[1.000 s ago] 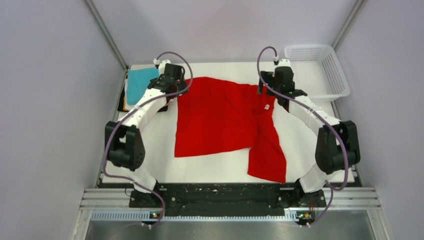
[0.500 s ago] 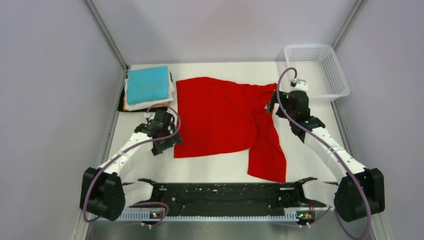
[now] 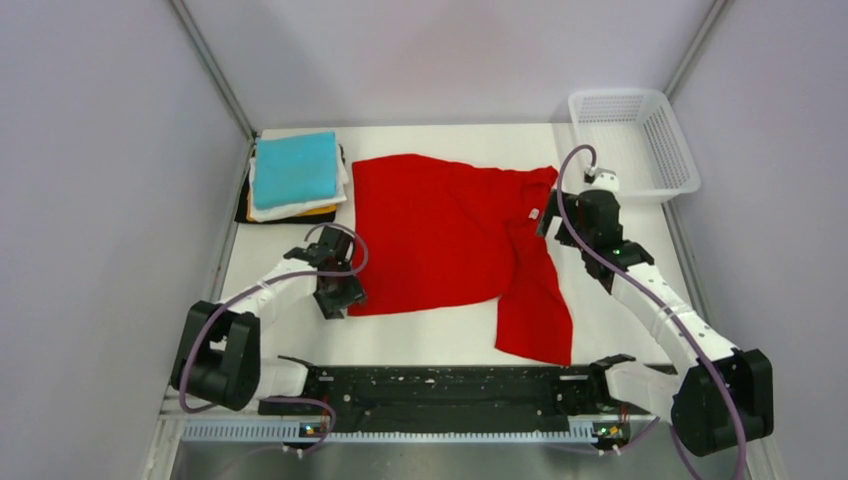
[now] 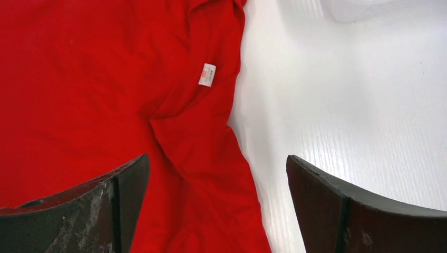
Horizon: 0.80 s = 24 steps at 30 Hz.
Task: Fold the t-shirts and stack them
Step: Flatten out the tshirt
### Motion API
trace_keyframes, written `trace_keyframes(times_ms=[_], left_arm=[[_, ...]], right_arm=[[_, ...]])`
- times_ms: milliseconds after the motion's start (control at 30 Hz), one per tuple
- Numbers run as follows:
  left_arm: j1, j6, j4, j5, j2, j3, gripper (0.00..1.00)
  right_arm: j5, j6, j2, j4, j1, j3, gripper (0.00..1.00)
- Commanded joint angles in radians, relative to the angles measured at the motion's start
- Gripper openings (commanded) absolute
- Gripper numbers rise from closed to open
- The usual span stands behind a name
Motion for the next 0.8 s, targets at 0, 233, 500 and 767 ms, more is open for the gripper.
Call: trace_keyframes(times_ms=[0, 233, 500, 767], left_arm=[[-0.006, 0.007, 0.022, 0.019, 0.051, 0.0, 0.58], [-0.03, 0.025, 0.034, 0.033, 0.133, 0.034, 0.4], [-0.038, 0.028, 0.028, -0.018, 0.217, 0.086, 0.02], [-0.036, 0.017, 0.015, -0.095, 0.157, 0.109, 0.0]], right_arm=[[0.047, 0.014, -0.032, -0.028, 0.004, -0.011, 0.99], [0.096, 0.041, -0.042, -0.086, 0.004, -0.012, 0.99], [-0.007, 0.035, -0.044, -0.274, 0.007, 0.035, 0.98], [-0.05, 0.2, -0.035, -0.637, 0.244, 0.056, 0.93]])
